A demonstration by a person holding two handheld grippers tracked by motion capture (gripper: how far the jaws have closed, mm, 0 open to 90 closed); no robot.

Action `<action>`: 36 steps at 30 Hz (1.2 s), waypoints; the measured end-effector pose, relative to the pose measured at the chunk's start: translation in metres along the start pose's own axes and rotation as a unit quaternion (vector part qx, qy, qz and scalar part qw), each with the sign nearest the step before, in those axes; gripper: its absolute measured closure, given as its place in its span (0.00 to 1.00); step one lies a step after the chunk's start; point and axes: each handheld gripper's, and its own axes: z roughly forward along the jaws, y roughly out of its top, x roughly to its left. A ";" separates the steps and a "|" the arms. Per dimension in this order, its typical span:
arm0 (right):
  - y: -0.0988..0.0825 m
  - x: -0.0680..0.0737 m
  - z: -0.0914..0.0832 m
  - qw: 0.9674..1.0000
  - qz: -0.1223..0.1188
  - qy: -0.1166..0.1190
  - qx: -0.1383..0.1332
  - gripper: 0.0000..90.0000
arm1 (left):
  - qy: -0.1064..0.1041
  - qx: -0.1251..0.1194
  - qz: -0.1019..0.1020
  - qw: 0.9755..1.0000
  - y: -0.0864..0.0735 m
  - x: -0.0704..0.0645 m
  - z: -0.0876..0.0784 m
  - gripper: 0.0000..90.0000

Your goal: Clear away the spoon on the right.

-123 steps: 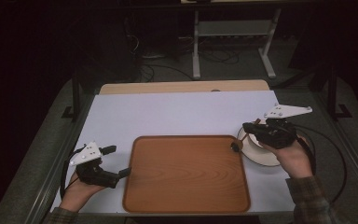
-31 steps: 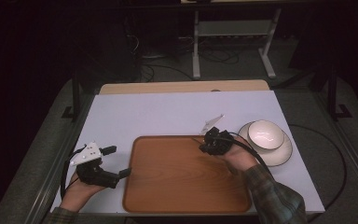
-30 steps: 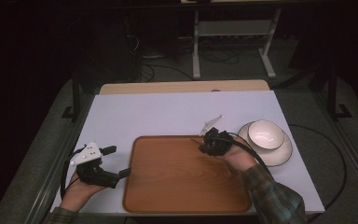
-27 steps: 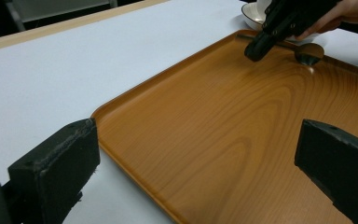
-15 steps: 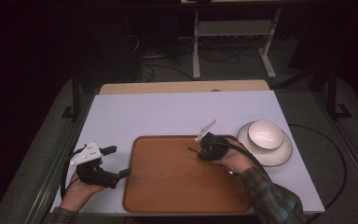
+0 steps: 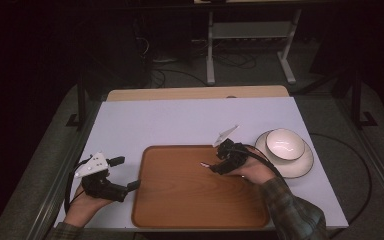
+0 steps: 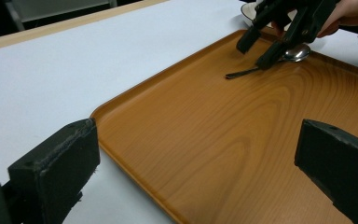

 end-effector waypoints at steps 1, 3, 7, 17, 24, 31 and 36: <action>0.000 0.000 0.000 1.000 0.000 0.000 0.000 0.42 | 0.000 0.000 0.000 1.000 0.000 0.000 0.000 0.00; 0.000 -0.002 -0.004 1.000 0.012 0.007 -0.015 0.30 | 0.000 0.001 -0.001 1.000 -0.001 0.000 -0.001 0.00; -0.001 -0.002 -0.009 0.999 0.017 0.011 -0.027 0.20 | 0.001 0.000 -0.001 1.000 -0.001 0.000 -0.001 0.00; -0.009 -0.001 -0.040 0.995 0.016 -0.008 -0.098 0.09 | 0.001 -0.001 -0.001 1.000 0.000 0.001 -0.001 0.00; -0.019 0.002 -0.063 0.989 0.012 -0.018 -0.143 0.07 | 0.002 0.000 0.000 1.000 0.000 0.001 -0.001 0.00; -0.036 0.005 -0.087 0.980 0.023 -0.033 -0.194 0.07 | 0.003 -0.001 -0.001 1.000 0.000 0.001 -0.002 0.00; -0.045 0.006 -0.096 0.976 0.028 -0.041 -0.214 0.08 | 0.004 -0.002 -0.002 1.000 0.000 0.002 -0.003 0.00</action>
